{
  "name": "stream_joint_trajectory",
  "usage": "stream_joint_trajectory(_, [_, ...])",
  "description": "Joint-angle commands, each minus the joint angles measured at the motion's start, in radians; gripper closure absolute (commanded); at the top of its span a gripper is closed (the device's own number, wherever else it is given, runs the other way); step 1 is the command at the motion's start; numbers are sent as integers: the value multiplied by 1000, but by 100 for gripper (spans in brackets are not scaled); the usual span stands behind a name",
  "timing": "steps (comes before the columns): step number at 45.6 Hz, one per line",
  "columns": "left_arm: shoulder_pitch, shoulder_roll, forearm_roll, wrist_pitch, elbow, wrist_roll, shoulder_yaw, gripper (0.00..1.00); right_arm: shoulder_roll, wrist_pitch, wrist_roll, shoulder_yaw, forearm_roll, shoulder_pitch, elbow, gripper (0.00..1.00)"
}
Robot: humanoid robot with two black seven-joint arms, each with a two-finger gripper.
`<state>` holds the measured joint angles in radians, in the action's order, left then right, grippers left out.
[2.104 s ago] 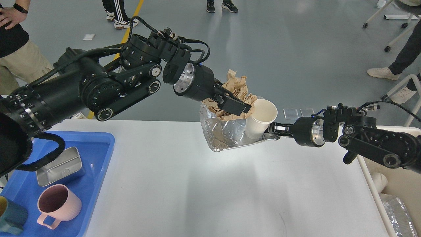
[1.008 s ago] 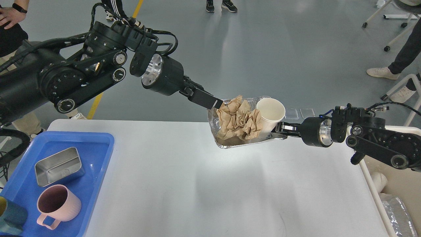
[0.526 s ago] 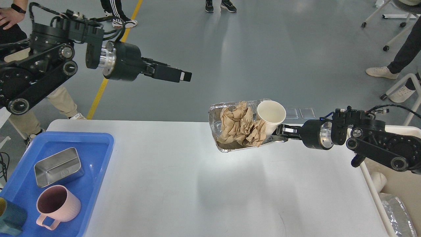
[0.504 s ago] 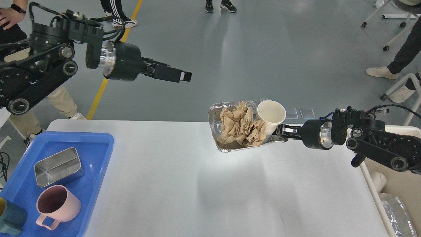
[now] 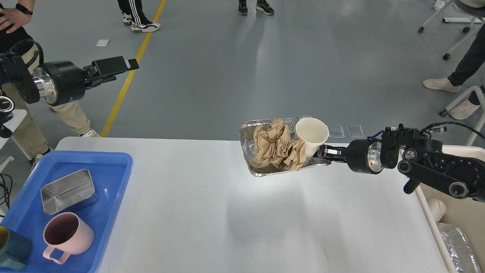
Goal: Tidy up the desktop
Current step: 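Open the left gripper and raise it away from the foil tray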
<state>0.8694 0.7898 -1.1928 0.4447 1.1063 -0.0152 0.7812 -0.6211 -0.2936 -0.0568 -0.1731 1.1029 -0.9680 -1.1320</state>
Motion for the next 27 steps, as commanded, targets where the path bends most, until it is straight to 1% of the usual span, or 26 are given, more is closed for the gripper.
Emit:
stream_joint_trajectory(1, [-93, 3, 153, -50, 1, 38, 65, 3, -3, 1, 0, 0, 0, 0, 0, 100])
stream_joint_trajectory(7, [-213, -30, 277, -86, 0, 31, 228, 3, -3, 1, 0, 1, 0, 2, 1, 100])
stream_joint_trajectory(11, [-283, -70, 334, -133, 0, -2, 329, 3, -3, 1, 0, 0, 2, 3, 1, 100])
stream_joint_trajectory(14, [-316, -73, 332, -156, -2, -23, 339, 3, -3, 1, 0, 0, 2, 3, 1, 100])
stream_joint_trajectory(19, [-349, -83, 348, -158, -34, -32, 352, 3, -3, 1, 0, 0, 0, 3, 1, 100])
stream_joint_trajectory(21, [-356, -90, 352, -159, -58, -55, 360, 3, -5, 1, 0, 1, 2, 3, 1, 100])
stream_joint_trajectory(24, [-365, -106, 393, -150, -82, -101, 359, 3, -6, 1, 0, 1, 0, 3, 0, 100])
stream_joint_trajectory(25, [-372, -104, 415, -146, -85, -110, 359, 3, -6, 1, 0, 1, 0, 3, 0, 100])
stream_joint_trajectory(27, [-389, -100, 455, -126, -86, -114, 359, 3, -6, 1, 0, 1, 0, 5, 0, 100])
